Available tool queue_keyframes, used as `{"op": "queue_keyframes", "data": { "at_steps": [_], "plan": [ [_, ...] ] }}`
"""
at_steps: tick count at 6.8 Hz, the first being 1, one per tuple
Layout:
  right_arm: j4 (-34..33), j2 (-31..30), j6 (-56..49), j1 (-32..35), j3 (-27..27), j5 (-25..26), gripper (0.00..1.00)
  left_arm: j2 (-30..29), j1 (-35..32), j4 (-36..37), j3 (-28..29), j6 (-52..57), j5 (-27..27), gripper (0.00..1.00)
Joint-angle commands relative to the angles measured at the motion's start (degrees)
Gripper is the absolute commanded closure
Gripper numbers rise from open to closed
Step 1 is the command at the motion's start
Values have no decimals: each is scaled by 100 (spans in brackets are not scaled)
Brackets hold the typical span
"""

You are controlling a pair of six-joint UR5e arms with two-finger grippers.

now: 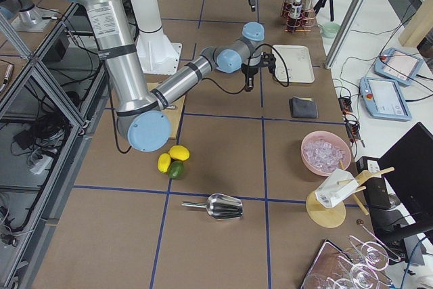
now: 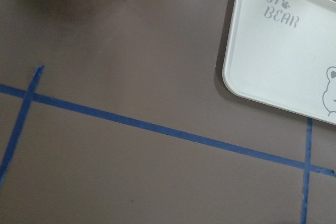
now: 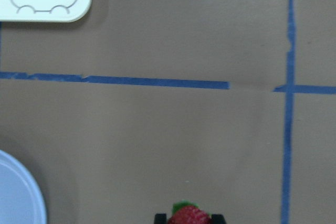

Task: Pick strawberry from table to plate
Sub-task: 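Grasp the red strawberry with the right gripper and lift it, then carry the strawberry with the right gripper over the light blue plate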

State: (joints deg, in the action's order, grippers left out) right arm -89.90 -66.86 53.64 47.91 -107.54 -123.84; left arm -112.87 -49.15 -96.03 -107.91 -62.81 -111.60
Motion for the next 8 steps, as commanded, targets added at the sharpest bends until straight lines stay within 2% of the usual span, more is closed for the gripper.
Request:
{"op": "queue_keyframes", "data": {
  "at_steps": [1,2,3,4,5,8],
  "plan": [
    [-54,855,969,-902,319,533,100,238,-646,390,-2,1395,-239,0],
    [-54,1242,1121,-1298,722,815,100,448,-962,392,-2,1985,-257,0],
    [-36,1629,1166,-1641,1230,1331,100,563,-1183,427,41,2426,-257,0],
    [-19,1815,1244,-1871,1505,1380,100,712,-1385,427,59,2822,-362,0],
    [-19,1852,1263,-2030,1560,1476,100,792,-1535,419,68,3096,-493,0],
    [-19,2308,1263,-2189,2087,1582,100,810,-1589,410,112,3160,-503,0]
  ]
}}
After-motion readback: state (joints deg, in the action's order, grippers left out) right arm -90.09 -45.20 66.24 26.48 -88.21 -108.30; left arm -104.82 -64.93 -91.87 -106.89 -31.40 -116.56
